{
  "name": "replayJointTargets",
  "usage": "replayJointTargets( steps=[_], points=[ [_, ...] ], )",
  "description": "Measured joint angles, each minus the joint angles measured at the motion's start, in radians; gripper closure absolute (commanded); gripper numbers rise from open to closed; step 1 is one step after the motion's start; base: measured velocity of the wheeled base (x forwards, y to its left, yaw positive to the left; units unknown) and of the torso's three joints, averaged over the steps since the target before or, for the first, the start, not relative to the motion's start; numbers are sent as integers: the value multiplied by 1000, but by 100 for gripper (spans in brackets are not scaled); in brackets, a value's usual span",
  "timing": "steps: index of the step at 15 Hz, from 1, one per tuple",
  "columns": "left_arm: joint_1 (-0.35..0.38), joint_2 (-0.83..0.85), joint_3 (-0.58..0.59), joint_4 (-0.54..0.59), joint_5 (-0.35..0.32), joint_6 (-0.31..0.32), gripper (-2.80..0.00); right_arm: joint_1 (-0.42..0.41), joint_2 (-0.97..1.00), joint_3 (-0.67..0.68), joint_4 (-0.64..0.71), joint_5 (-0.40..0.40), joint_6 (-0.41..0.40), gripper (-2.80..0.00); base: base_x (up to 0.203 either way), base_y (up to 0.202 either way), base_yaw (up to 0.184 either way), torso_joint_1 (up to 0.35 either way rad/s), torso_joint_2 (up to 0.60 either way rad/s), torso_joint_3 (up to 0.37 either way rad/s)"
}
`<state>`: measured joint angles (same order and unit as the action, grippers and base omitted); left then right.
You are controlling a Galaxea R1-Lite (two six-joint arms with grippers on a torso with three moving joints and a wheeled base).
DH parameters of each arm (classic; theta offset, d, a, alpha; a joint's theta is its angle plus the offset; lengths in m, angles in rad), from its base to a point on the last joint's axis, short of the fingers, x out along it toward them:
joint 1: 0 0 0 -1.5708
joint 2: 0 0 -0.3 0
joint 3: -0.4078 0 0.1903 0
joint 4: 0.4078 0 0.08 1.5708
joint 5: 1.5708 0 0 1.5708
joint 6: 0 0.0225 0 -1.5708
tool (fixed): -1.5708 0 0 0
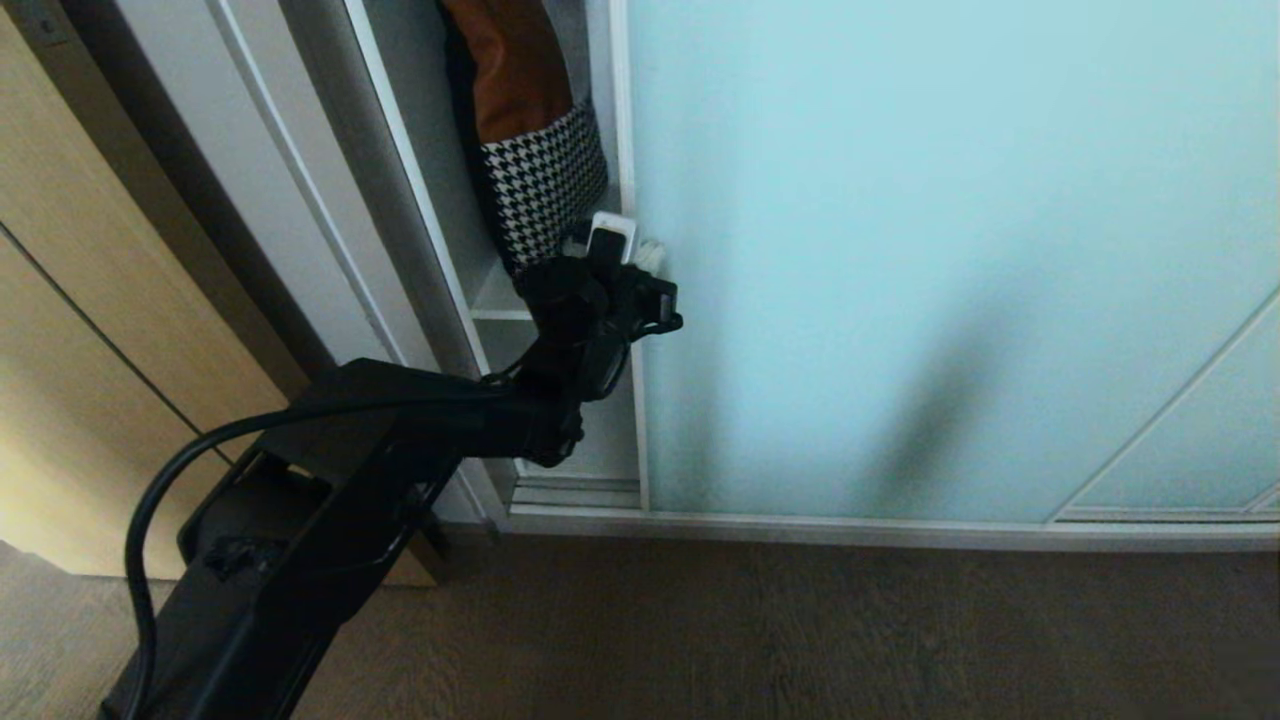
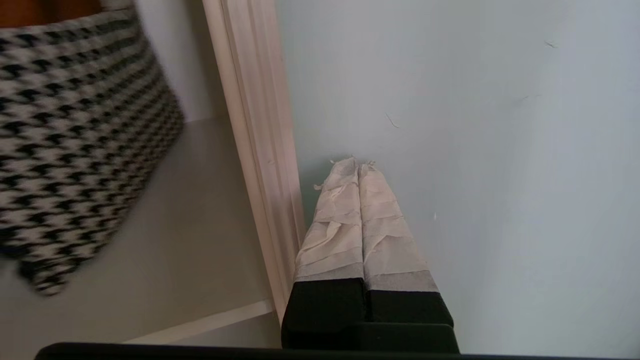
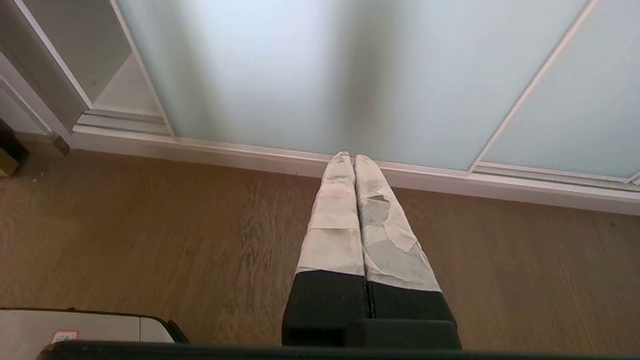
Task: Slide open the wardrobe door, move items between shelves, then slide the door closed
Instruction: Close the door
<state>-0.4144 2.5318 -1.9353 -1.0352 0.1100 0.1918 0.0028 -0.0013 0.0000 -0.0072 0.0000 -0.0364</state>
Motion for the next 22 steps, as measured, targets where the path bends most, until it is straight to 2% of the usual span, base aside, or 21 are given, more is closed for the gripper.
replayJointTargets(
  steps=[5,9,14,22],
  points=[
    [9,-38,3,-102,30,34,0,0,0,0,0,0,0,0,0,0,0,0,0,0],
    [16,-101,15,-108,67,46,0,0,0,0,0,0,0,0,0,0,0,0,0,0],
    [21,-171,53,-94,81,48,0,0,0,0,0,0,0,0,0,0,0,0,0,0],
    [114,-270,138,-76,67,47,0,0,0,0,0,0,0,0,0,0,0,0,0,0]
  ],
)
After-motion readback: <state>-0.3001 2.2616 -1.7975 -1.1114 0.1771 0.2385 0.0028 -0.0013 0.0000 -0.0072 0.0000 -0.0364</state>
